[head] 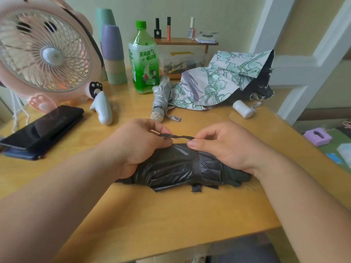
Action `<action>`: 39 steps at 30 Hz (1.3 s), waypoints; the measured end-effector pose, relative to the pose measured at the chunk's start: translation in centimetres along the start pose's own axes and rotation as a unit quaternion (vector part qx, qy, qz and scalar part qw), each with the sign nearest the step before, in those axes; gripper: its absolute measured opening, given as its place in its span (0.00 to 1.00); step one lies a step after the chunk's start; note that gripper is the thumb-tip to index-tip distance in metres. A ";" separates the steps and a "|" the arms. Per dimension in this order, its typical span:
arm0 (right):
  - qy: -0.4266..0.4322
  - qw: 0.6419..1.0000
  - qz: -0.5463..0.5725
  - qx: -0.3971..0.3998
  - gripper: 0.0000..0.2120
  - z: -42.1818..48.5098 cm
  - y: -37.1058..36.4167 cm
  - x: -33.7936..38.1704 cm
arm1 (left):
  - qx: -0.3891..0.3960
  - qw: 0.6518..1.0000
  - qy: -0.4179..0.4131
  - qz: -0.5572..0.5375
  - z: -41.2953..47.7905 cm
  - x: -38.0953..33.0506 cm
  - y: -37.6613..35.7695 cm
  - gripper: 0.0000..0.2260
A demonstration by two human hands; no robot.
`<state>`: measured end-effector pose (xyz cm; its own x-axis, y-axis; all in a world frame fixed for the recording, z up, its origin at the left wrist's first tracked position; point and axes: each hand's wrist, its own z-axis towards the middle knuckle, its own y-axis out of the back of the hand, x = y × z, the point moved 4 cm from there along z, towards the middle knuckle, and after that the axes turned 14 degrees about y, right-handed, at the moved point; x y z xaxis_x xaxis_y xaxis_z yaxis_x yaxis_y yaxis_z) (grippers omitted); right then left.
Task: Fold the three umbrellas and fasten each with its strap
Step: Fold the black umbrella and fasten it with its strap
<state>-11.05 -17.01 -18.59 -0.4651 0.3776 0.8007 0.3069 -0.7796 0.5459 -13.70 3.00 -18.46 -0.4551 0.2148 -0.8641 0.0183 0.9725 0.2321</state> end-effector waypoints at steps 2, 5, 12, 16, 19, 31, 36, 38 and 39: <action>0.001 1.000 -0.005 -0.006 0.08 -0.1 -0.1 0.0 | -0.015 0.999 0.001 0.046 0.1 -0.1 -0.2 0.04; 0.015 1.000 0.007 -0.013 0.08 -0.5 -0.1 0.1 | 0.051 0.996 0.026 0.073 0.0 -0.6 -0.2 0.04; 0.026 0.998 0.050 -0.033 0.07 -1.1 0.0 0.5 | 0.199 0.972 0.038 0.121 0.2 -0.8 1.0 0.17; -0.025 0.996 0.079 -0.043 0.07 -1.0 0.0 0.1 | 0.154 0.986 0.067 0.008 0.8 0.2 1.3 0.14; -0.072 0.995 0.066 -0.036 0.06 -0.8 0.0 -0.1 | 0.083 0.995 0.059 0.008 0.4 0.2 1.3 0.13; -0.132 0.991 -0.002 0.014 0.09 -0.7 -0.9 0.6 | 0.069 0.950 -0.035 0.302 -1.8 0.0 -0.2 0.25; -0.126 0.991 0.004 0.050 0.09 -0.3 -0.8 1.1 | 0.016 0.881 -0.072 0.467 -3.0 0.3 -3.0 0.29; -0.116 0.991 0.026 0.066 0.09 0.1 -0.6 1.3 | -0.012 0.883 -0.085 0.461 -2.9 0.3 -3.1 0.30; -0.106 0.991 0.043 0.070 0.09 0.2 -0.5 1.3 | -0.025 0.882 -0.097 0.461 -3.1 0.3 -3.0 0.29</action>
<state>-11.59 -16.04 -17.76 -0.2508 0.4209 0.8718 0.4579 -0.7419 0.4899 -16.67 -0.17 -18.03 -0.1071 0.9278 -0.3573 0.2600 0.3730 0.8907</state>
